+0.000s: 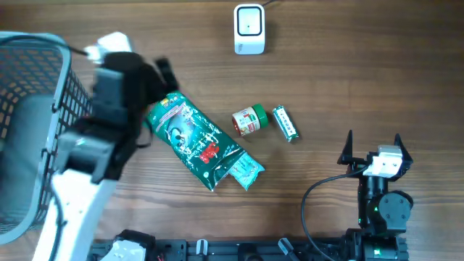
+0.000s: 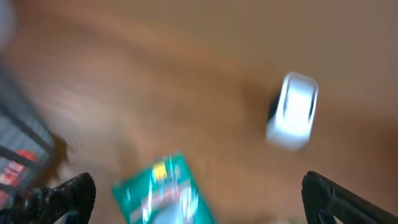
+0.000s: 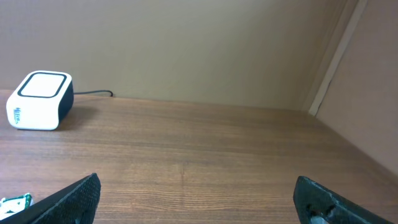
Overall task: Scan the item barcode
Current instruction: 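Lift the green 3M glove pack out and drop it left of the jar, then reach the left gripper into the basket and grasp the red Nescafe stick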
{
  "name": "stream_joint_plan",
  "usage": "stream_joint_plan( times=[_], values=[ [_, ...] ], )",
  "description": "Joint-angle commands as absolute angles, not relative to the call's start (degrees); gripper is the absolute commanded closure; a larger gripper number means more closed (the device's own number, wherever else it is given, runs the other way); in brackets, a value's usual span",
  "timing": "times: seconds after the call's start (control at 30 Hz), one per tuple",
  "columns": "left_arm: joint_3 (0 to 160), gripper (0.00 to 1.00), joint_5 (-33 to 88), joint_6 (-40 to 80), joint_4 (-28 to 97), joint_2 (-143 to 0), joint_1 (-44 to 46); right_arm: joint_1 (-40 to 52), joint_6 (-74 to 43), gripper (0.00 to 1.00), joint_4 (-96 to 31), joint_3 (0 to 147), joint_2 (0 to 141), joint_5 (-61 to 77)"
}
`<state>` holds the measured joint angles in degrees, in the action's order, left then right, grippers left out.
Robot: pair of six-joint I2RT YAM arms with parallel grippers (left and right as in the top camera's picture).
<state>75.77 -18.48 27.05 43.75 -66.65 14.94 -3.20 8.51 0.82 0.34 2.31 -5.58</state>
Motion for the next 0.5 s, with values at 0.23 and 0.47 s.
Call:
stream_joint_plan(
  times=[0.23,0.47],
  values=[
    [79.2,0.0,-4.4,74.6,45.6,-70.0,-33.6,-3.2,9.1,0.01,1.0,0.3,2.0,-5.9],
    [79.1,0.0,10.5,84.9,51.9,-85.4,-46.6,-3.2,9.0,0.0,1.0,0.3,2.0,-5.9]
  ],
)
